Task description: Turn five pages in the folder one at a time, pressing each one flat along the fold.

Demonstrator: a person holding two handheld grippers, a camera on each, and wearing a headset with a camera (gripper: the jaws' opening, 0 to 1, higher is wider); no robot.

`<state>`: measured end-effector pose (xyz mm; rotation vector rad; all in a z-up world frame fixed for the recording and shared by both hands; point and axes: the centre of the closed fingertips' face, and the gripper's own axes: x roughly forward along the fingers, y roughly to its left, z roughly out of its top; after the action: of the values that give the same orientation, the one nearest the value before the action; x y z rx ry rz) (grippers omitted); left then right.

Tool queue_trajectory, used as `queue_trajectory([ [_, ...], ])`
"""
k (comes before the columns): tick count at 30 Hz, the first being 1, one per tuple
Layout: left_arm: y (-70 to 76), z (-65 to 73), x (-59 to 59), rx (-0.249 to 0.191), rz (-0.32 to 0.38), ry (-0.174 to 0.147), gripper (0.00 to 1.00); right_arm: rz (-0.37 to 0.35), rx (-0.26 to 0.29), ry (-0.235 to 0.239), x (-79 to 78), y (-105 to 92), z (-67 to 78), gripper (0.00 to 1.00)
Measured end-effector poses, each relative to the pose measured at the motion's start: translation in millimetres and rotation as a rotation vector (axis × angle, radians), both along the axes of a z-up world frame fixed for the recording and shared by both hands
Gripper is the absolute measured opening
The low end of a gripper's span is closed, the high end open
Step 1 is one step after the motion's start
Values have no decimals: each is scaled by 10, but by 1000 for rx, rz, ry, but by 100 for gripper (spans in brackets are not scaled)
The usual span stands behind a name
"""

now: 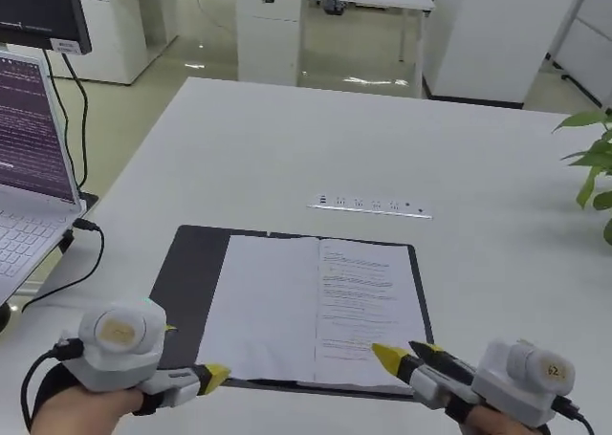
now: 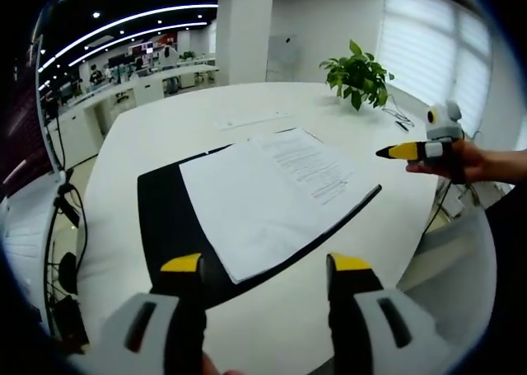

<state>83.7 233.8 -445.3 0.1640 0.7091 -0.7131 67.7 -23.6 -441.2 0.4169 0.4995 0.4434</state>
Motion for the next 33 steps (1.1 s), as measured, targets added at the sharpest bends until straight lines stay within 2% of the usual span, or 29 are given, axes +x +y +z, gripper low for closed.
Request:
queue_trajectory([
  [5, 45, 189, -58, -17, -8, -46, 65, -17, -41, -37, -130, -121, 135, 53],
  [8, 101, 314, -98, -42, 5, -66, 67, 34, -159, -40, -254, -167, 150, 56],
  [9, 112, 342, -110, -46, 7, -72, 68, 40, -165, -46, -276, -165, 173, 57],
  [13, 190, 403, -161, -39, 11, -95, 71, 34, -159, -71, -378, -187, 244, 60],
  [16, 261, 424, -212, -62, 40, -91, 73, 42, -188, -45, -501, -209, 154, 61],
  [21, 344, 362, -290, -55, 60, -78, 74, 68, -212, -8, -723, -178, 45, 65],
  [23, 344, 358, -320, -53, 62, -71, 74, 61, -203, 1, -783, -197, 23, 66],
  [26, 337, 341, -331, -49, 59, -64, 74, 39, -174, -6, -813, -223, 58, 67],
  [33, 221, 357, -300, -54, 46, -65, 74, 12, -164, -19, -800, -305, 105, 69],
])
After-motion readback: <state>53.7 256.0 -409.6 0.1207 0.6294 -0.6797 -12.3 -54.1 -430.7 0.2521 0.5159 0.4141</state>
